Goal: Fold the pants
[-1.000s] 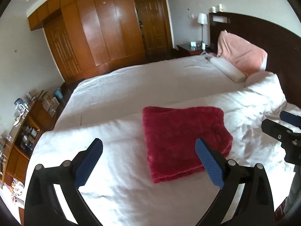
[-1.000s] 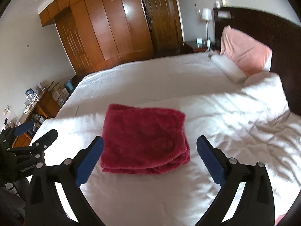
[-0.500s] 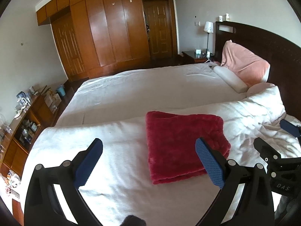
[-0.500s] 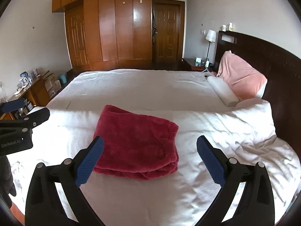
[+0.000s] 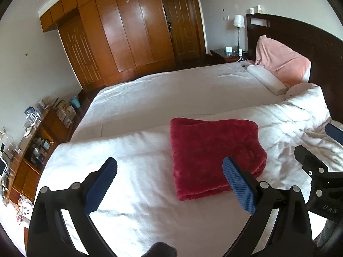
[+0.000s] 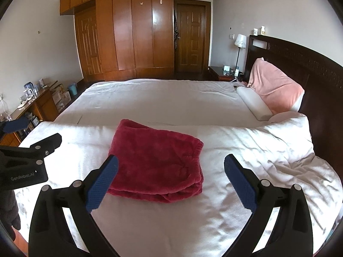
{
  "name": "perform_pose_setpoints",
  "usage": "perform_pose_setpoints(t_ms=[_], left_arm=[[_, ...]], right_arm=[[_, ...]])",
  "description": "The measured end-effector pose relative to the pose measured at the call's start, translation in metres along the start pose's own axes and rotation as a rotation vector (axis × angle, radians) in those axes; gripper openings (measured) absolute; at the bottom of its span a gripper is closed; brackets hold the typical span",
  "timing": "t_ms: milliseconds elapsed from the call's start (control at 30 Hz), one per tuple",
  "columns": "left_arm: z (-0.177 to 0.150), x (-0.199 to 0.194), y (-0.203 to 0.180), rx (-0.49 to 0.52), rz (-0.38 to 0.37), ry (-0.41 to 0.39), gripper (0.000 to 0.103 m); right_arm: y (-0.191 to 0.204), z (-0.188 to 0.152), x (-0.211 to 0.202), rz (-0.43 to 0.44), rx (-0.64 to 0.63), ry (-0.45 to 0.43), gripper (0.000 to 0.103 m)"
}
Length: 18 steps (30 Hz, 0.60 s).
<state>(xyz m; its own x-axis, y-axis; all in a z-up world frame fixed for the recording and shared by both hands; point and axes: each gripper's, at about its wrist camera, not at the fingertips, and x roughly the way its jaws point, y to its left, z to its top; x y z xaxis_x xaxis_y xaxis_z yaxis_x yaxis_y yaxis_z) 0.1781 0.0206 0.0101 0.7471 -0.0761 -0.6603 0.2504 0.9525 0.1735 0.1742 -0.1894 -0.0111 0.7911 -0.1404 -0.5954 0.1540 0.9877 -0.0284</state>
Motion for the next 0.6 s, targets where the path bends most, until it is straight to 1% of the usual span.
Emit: perform_pose_setpoints(t_ms=[600], left_arm=[[-0.003,0.004,-0.012,0.048,0.015,0.021,0.098]], right_arm=[[-0.001,-0.002,-0.006,-0.011,0.017,0.025,0.100]])
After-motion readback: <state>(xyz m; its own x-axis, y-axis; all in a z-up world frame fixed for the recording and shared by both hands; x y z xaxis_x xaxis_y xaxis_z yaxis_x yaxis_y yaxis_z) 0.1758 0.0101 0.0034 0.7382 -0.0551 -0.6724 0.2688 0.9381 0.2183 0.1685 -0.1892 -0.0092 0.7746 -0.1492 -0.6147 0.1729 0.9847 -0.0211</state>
